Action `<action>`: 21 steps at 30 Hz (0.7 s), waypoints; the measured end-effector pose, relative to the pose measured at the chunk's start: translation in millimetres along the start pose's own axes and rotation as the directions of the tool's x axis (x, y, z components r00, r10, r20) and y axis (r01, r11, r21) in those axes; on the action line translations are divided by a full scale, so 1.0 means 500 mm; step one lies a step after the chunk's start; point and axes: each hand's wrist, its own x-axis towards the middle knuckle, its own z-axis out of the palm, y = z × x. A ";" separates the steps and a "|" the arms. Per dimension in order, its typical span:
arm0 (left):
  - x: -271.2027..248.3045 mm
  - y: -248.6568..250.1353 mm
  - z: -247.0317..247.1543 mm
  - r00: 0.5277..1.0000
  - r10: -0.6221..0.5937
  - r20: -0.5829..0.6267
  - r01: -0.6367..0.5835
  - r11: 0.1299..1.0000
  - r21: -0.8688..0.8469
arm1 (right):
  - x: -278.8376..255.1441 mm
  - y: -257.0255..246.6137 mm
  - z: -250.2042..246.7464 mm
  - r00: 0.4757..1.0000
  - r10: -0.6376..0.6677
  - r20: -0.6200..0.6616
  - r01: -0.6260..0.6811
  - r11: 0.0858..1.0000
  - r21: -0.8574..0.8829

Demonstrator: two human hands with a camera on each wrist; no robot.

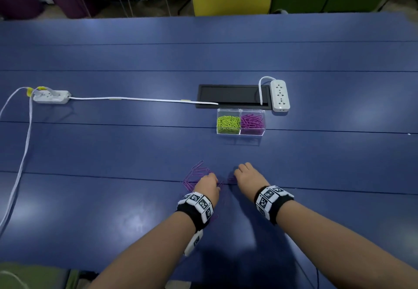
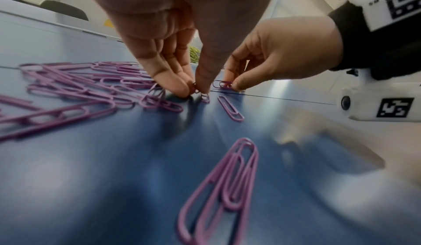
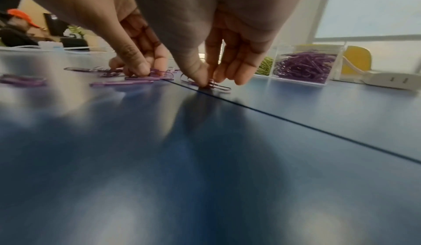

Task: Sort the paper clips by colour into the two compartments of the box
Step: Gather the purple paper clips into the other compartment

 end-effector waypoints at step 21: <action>0.021 0.033 0.022 0.990 0.125 0.064 -0.139 0.936 0.323 | -0.057 -0.020 -0.024 0.936 0.246 0.252 -0.297 0.172 0.939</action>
